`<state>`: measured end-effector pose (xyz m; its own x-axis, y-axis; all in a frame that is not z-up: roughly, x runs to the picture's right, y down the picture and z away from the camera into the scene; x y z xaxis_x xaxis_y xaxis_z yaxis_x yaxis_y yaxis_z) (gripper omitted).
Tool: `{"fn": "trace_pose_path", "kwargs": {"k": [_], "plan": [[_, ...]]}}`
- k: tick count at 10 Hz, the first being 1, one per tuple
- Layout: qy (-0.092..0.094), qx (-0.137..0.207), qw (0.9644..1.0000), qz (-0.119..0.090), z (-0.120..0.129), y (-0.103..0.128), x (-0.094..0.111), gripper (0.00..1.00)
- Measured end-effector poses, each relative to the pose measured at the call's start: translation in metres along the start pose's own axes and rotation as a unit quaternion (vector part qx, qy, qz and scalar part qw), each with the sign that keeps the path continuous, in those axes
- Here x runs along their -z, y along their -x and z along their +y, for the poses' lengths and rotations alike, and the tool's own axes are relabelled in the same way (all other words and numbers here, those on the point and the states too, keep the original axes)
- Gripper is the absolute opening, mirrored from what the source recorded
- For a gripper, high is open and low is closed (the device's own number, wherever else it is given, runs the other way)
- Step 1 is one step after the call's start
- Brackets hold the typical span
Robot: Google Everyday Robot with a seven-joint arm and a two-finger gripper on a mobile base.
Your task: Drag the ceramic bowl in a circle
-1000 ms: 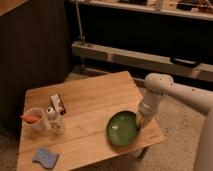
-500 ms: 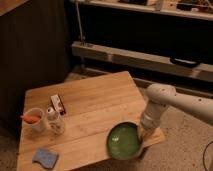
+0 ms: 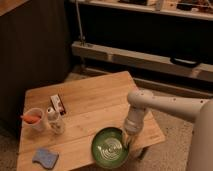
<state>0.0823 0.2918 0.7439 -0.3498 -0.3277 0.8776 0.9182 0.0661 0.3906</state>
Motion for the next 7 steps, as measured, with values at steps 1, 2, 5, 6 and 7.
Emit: {"fn": "trace_pose_path", "kwargs": {"k": [1,2,5,6,7], "plan": [[0.001,0.026,0.9995,-0.014,-0.020,-0.007,-0.010,0.00],[0.003,0.051,0.9983,-0.027,-0.037,-0.015,-0.020,0.00],[0.000,0.082,0.9962,-0.029,-0.055,-0.040,-0.023,0.00],[-0.002,0.086,0.9960,-0.021,-0.058,-0.048,-0.018,0.00],[-0.004,0.089,0.9959,-0.011,-0.061,-0.057,-0.011,0.00]]}}
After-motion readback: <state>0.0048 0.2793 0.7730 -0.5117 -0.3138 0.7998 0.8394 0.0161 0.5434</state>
